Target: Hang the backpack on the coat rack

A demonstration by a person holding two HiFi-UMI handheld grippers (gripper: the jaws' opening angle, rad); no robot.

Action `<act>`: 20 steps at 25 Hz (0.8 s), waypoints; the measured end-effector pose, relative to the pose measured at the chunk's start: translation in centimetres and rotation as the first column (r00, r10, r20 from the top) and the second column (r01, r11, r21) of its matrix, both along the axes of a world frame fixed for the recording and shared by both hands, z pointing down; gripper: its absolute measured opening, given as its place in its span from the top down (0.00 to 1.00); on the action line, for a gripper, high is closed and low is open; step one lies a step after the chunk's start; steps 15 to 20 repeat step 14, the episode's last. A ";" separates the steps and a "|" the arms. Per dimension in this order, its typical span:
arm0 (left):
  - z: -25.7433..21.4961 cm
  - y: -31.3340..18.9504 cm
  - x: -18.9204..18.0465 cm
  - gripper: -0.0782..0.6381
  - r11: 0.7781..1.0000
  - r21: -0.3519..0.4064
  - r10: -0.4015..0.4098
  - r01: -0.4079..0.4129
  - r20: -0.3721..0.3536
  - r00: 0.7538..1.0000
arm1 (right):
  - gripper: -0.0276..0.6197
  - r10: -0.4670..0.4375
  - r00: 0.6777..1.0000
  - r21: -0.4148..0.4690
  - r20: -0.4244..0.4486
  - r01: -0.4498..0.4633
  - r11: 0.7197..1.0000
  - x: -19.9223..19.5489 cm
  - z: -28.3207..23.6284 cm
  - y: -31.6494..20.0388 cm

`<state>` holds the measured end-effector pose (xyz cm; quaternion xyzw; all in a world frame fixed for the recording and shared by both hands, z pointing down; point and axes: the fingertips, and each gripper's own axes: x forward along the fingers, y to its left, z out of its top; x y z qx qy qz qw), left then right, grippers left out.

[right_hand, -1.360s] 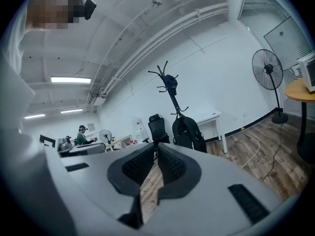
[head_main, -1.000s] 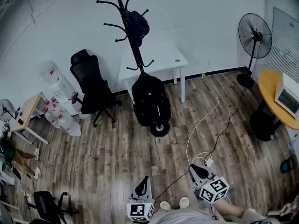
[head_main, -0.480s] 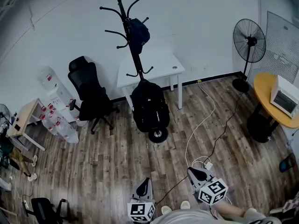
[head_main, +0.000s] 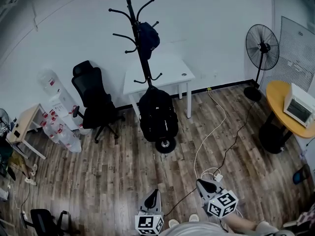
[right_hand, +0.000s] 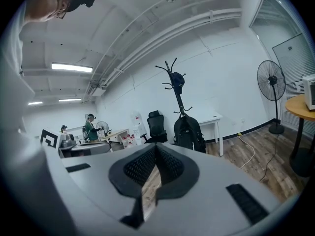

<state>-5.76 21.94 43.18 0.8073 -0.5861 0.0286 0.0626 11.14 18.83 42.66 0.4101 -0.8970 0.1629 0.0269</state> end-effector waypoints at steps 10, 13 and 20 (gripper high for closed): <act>0.3 -0.4 -0.2 0.88 1.000 -0.009 0.002 -0.001 0.007 1.000 | 0.94 0.010 1.000 -0.019 0.008 -0.010 1.000 0.1 0.5 -0.4; 0.1 -0.5 -0.4 0.88 1.000 -0.011 0.001 -0.001 0.007 1.000 | 0.94 0.010 1.000 -0.022 0.006 -0.009 1.000 -0.1 0.3 -0.5; 0.0 -0.5 -0.5 0.88 1.000 -0.011 0.001 0.000 0.007 1.000 | 0.94 0.010 1.000 -0.023 0.006 -0.009 1.000 -0.2 0.2 -0.5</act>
